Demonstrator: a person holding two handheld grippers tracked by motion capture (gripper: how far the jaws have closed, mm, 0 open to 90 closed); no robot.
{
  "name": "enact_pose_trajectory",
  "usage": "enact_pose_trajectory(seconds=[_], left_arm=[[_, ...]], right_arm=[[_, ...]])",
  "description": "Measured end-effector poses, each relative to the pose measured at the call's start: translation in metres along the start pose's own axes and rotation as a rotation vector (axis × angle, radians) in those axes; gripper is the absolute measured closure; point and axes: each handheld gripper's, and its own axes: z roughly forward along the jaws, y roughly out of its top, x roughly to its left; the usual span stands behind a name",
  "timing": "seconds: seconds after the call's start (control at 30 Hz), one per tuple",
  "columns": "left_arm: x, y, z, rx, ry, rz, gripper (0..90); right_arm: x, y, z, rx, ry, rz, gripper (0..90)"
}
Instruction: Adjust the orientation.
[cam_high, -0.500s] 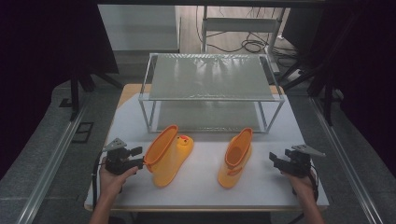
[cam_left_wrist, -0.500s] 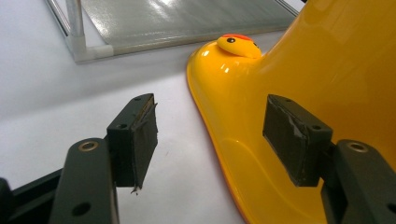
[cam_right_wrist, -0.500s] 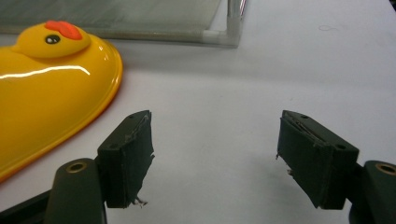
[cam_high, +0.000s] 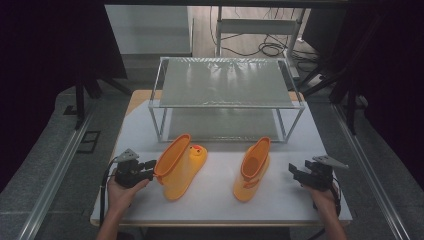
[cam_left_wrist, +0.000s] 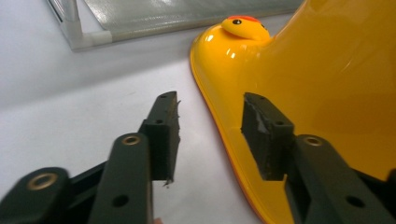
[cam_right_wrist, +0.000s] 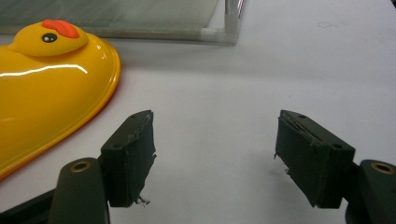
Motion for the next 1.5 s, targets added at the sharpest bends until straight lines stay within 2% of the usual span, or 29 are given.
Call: enact_pose_trajectory(seconds=[0.07, 0.17, 0.27, 0.33, 0.37, 0.47, 0.53, 0.63, 0.77, 0.9, 0.93, 0.97, 1.0, 1.03, 1.07, 1.1, 1.13, 1.17, 1.2, 1.23, 1.3, 1.33, 1.5], left_arm=[[0.0, 0.0, -0.001, -0.003, 0.001, 0.0, 60.8], [0.0, 0.0, -0.003, -0.006, -0.006, 0.003, 72.5], [0.0, 0.0, -0.004, 0.002, -0.03, -0.009, 81.7], [-0.001, 0.0, -0.004, 0.008, -0.035, -0.003, 85.5], [-0.003, -0.001, -0.006, 0.025, -0.033, 0.014, 86.9], [-0.006, -0.004, -0.009, 0.039, -0.029, 0.034, 88.8], [-0.006, -0.01, -0.014, 0.036, -0.049, 0.03, 89.2], [-0.003, -0.016, -0.014, 0.038, -0.048, 0.006, 89.2], [-0.003, -0.015, -0.014, 0.035, -0.055, -0.002, 88.7], [-0.006, -0.003, -0.023, 0.018, -0.06, 0.001, 86.0], [-0.01, 0.008, -0.033, 0.002, -0.065, 0.009, 85.5], [-0.01, 0.008, -0.033, 0.002, -0.065, 0.009, 85.1], [-0.014, 0.021, -0.044, -0.014, -0.078, 0.008, 83.8], [-0.014, 0.021, -0.044, -0.014, -0.078, 0.008, 81.1], [-0.016, 0.028, -0.049, -0.017, -0.091, 0.004, 81.1], [-0.02, 0.042, -0.058, -0.013, -0.108, -0.009, 69.6], [-0.02, 0.042, -0.058, -0.013, -0.108, -0.009, 66.4], [-0.025, 0.055, -0.066, -0.022, -0.099, -0.029, 59.8], [-0.025, 0.055, -0.066, -0.022, -0.099, -0.029, 55.6], [-0.029, 0.062, -0.069, -0.024, -0.109, -0.041, 55.6], [-0.038, 0.076, -0.075, -0.028, -0.115, -0.035, 48.0], [-0.038, 0.076, -0.075, -0.028, -0.115, -0.035, 45.9], [-0.056, 0.093, -0.078, -0.036, -0.135, -0.016, 42.1]], right_arm=[[0.0, 0.0, 0.0, -0.003, 0.0, 0.001, 28.4], [0.001, 0.0, 0.0, 0.0, -0.003, -0.004, 29.0], [0.001, 0.0, 0.0, 0.002, -0.003, -0.007, 29.5], [0.001, 0.0, 0.0, 0.001, -0.003, -0.006, 29.6], [0.001, 0.0, 0.0, 0.0, -0.002, -0.005, 29.8], [0.001, 0.0, 0.0, 0.001, 0.0, -0.003, 30.0], [0.001, 0.0, 0.001, 0.004, -0.003, -0.006, 30.3], [0.002, 0.0, 0.002, 0.011, -0.008, -0.011, 30.3], [0.002, 0.0, 0.002, 0.017, -0.01, -0.017, 30.5], [0.001, 0.001, 0.002, 0.017, -0.009, -0.003, 30.6], [0.0, 0.001, 0.003, 0.02, -0.008, 0.005, 30.6], [0.0, 0.001, 0.003, 0.02, -0.008, 0.005, 30.6], [0.0, 0.001, 0.003, 0.024, -0.008, 0.003, 30.7], [0.0, 0.001, 0.004, 0.025, -0.009, 0.002, 30.7], [0.0, 0.001, 0.004, 0.025, -0.009, 0.002, 30.7], [0.0, 0.001, 0.004, 0.03, -0.011, -0.001, 30.7], [0.0, 0.001, 0.004, 0.03, -0.011, -0.001, 30.7], [0.0, 0.001, 0.004, 0.032, -0.012, -0.003, 30.7], [0.0, 0.001, 0.004, 0.032, -0.012, -0.003, 30.7], [0.0, 0.001, 0.004, 0.033, -0.012, -0.002, 30.6], [-0.001, 0.001, 0.004, 0.036, -0.012, 0.008, 30.6], [-0.001, 0.001, 0.004, 0.036, -0.012, 0.008, 30.6], [-0.001, 0.001, 0.005, 0.039, -0.012, 0.013, 30.6]])
